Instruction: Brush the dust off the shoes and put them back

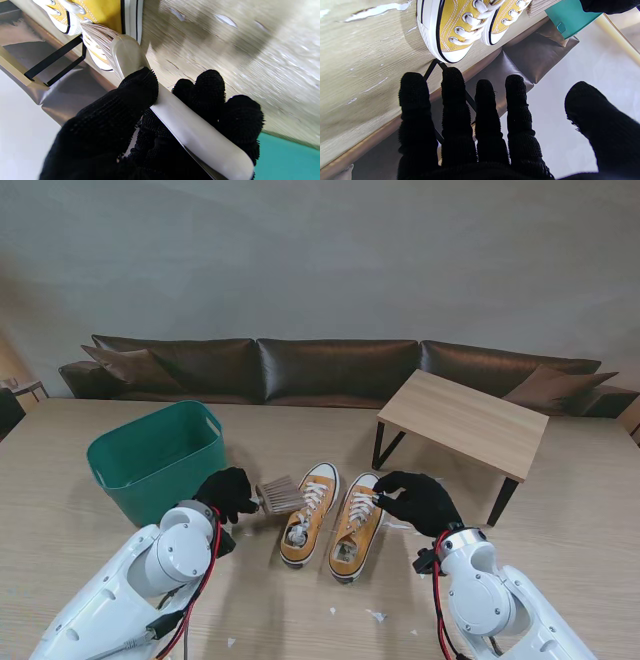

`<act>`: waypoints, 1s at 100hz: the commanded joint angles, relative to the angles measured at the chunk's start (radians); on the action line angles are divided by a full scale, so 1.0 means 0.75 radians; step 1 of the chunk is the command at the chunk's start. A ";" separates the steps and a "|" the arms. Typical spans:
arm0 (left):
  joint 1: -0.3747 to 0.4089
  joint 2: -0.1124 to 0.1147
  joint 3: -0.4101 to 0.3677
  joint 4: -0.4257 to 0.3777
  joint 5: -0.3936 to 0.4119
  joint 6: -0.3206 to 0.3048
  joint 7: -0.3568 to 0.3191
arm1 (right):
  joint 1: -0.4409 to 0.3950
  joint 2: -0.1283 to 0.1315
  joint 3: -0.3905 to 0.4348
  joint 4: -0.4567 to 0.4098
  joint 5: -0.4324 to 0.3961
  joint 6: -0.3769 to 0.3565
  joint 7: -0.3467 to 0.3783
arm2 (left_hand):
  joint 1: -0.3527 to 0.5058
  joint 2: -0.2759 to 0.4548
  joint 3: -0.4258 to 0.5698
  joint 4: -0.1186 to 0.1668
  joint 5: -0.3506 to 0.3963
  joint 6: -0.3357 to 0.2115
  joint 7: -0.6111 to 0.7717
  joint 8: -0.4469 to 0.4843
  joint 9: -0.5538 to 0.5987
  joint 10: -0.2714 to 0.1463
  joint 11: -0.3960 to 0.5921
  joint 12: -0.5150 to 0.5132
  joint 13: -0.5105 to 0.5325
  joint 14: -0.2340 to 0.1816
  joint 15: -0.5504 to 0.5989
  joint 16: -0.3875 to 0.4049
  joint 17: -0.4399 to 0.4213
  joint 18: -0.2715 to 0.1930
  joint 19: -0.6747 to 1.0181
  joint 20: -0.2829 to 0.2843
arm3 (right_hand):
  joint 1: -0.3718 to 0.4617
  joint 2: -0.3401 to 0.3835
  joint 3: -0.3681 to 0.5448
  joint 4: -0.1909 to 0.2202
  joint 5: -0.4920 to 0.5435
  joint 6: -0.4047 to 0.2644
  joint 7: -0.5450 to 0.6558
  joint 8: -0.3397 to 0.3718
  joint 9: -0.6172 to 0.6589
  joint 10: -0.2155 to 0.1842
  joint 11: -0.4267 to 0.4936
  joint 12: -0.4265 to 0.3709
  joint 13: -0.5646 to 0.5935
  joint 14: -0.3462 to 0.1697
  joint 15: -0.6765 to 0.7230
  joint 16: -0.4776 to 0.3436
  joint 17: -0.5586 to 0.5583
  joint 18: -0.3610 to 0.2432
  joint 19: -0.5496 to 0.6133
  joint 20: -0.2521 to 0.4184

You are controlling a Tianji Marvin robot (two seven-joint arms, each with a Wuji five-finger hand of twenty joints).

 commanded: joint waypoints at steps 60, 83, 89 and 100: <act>0.006 0.018 -0.045 -0.191 -0.052 -0.085 -0.056 | -0.004 -0.002 -0.009 -0.002 -0.004 0.011 0.021 | 0.176 0.058 0.211 0.050 0.111 -0.070 0.173 0.133 0.043 0.032 -0.004 -0.009 0.096 0.001 0.014 0.015 -0.005 -0.003 0.000 0.008 | -0.052 0.040 0.012 0.027 -0.009 -0.001 0.013 -0.033 0.004 0.017 0.021 -0.023 0.005 0.002 0.015 0.014 -0.340 0.028 0.018 -0.017; -0.125 -0.012 0.086 -0.080 -0.158 -0.102 -0.036 | -0.002 -0.004 -0.008 0.001 -0.002 0.012 0.013 | 0.177 0.059 0.209 0.051 0.111 -0.072 0.168 0.142 0.043 0.033 -0.003 -0.009 0.096 0.000 0.012 0.015 -0.004 -0.007 0.001 0.007 | -0.051 0.038 0.014 0.027 -0.007 0.002 0.014 -0.033 0.007 0.016 0.023 -0.022 0.007 0.001 0.017 0.014 -0.338 0.030 0.019 -0.017; -0.155 -0.023 0.120 -0.040 -0.184 -0.103 -0.023 | -0.001 -0.005 -0.007 0.003 -0.002 0.013 0.011 | 0.177 0.059 0.209 0.051 0.111 -0.069 0.167 0.143 0.041 0.036 -0.004 -0.009 0.095 0.003 0.010 0.015 -0.004 -0.007 0.001 0.007 | -0.050 0.037 0.015 0.027 -0.007 0.001 0.014 -0.033 0.005 0.016 0.022 -0.023 0.008 0.004 0.017 0.014 -0.338 0.027 0.019 -0.017; -0.201 -0.037 0.176 0.038 -0.197 -0.111 -0.005 | 0.000 -0.005 -0.005 0.004 0.001 0.015 0.010 | 0.178 0.058 0.210 0.051 0.111 -0.072 0.166 0.146 0.043 0.032 -0.002 -0.008 0.096 -0.001 0.010 0.015 -0.004 -0.007 0.001 0.007 | -0.051 0.039 0.015 0.026 -0.007 0.004 0.015 -0.033 0.005 0.017 0.022 -0.023 0.008 0.002 0.017 0.014 -0.339 0.029 0.019 -0.017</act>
